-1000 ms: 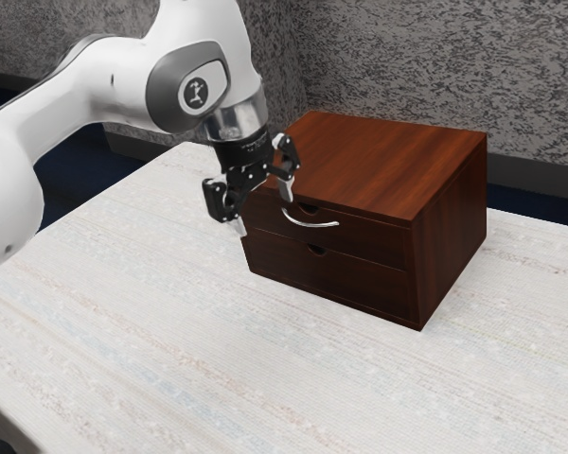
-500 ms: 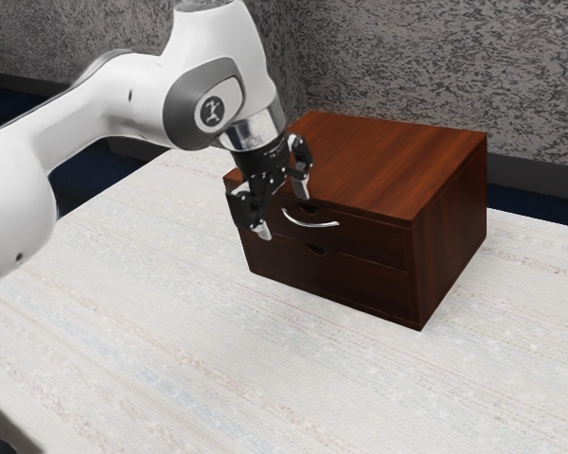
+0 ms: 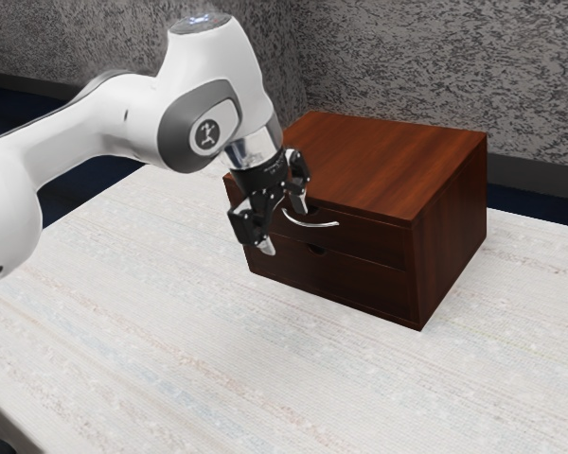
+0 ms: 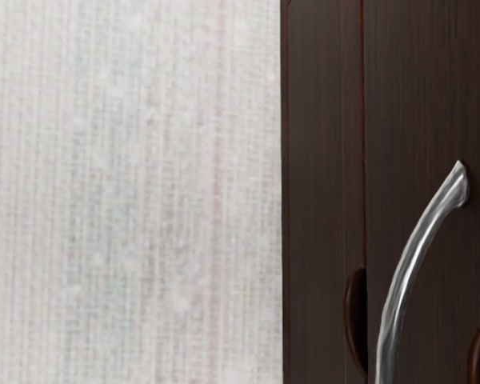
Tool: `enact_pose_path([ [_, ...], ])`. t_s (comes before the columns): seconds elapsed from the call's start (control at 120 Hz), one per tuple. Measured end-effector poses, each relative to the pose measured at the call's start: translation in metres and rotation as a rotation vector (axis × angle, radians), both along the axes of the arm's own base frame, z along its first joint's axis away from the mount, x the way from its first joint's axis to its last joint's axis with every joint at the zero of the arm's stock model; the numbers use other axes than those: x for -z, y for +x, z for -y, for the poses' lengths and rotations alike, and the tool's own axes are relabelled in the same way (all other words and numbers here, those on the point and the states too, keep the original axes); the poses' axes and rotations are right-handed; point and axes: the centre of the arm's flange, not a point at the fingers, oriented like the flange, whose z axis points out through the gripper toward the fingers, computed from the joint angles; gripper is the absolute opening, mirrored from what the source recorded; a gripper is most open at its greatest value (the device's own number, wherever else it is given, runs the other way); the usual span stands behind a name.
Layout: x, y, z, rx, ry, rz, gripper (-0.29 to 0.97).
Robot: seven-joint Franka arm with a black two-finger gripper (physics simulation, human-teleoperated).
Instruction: Pull the drawer handle with one arm to open the drawer
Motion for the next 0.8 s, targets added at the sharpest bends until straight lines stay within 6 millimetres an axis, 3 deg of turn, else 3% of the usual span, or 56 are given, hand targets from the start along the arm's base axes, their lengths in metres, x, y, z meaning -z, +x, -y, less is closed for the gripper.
enact_pose_path([
  [0.525,0.006,0.008,-0.001,-0.013,-0.002,0.052,0.50],
  [0.8,0.020,0.008,-0.001,-0.004,-0.005,0.063,0.44],
])
